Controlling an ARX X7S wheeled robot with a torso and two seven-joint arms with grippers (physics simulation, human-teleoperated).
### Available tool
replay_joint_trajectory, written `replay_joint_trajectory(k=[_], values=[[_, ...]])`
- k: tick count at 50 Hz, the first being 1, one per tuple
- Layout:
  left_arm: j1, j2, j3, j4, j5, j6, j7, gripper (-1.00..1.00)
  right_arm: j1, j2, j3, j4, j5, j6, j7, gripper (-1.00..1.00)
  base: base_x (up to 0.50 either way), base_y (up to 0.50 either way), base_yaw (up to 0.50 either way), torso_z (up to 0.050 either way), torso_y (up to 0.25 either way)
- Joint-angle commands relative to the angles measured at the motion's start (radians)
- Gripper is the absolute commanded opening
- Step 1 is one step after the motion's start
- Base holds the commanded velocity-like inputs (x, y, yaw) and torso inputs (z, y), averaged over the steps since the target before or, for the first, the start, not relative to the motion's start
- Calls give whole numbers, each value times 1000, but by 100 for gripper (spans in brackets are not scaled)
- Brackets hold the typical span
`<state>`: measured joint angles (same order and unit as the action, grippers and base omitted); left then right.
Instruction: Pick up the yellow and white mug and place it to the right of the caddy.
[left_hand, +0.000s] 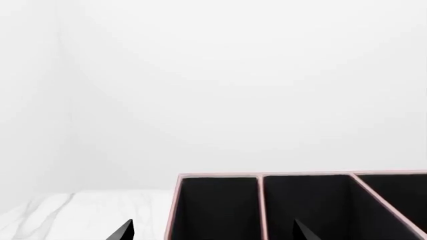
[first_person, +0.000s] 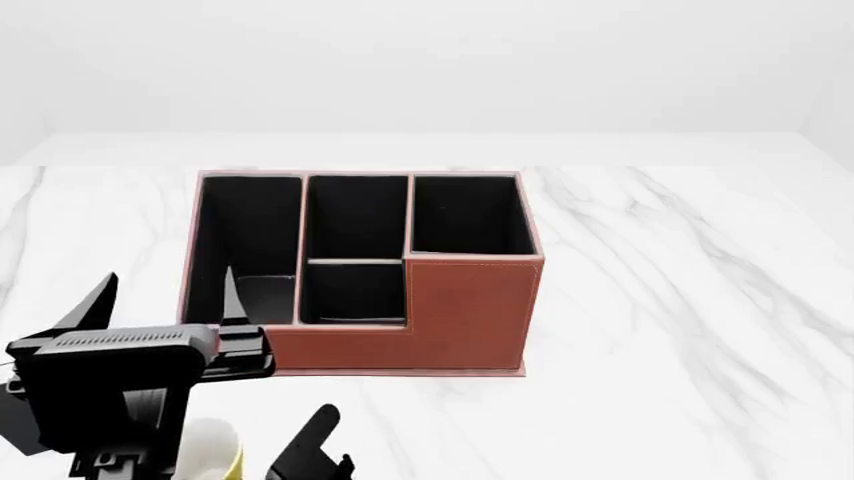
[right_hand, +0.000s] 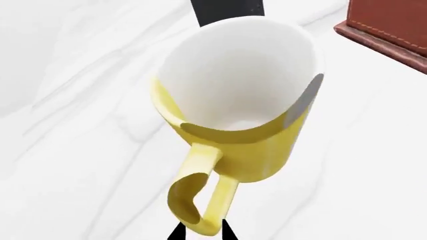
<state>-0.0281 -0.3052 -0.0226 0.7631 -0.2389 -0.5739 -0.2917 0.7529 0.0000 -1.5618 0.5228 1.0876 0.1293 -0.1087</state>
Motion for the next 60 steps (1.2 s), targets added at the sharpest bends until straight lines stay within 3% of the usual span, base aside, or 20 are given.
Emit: replay_joint_trajectory(k=[1, 17, 39, 60], values=[[4, -4, 1, 4, -5, 2, -4, 100, 6, 0, 11, 25, -55, -10, 44, -100, 0, 0, 0, 0, 0], [9, -9, -1, 1, -11, 12, -8, 100, 15, 5, 16, -31, -104, -34, 172, -100, 1, 2, 2, 0, 0], [4, -16, 9, 21, -17, -4, -21, 100, 27, 154, 12, -361, -142, 0, 412, -100, 1, 0, 0, 0, 0], [-8, -24, 11, 45, -28, -26, -36, 100, 21, 243, -6, -544, -172, 28, 536, -100, 0, 0, 0, 0, 0]])
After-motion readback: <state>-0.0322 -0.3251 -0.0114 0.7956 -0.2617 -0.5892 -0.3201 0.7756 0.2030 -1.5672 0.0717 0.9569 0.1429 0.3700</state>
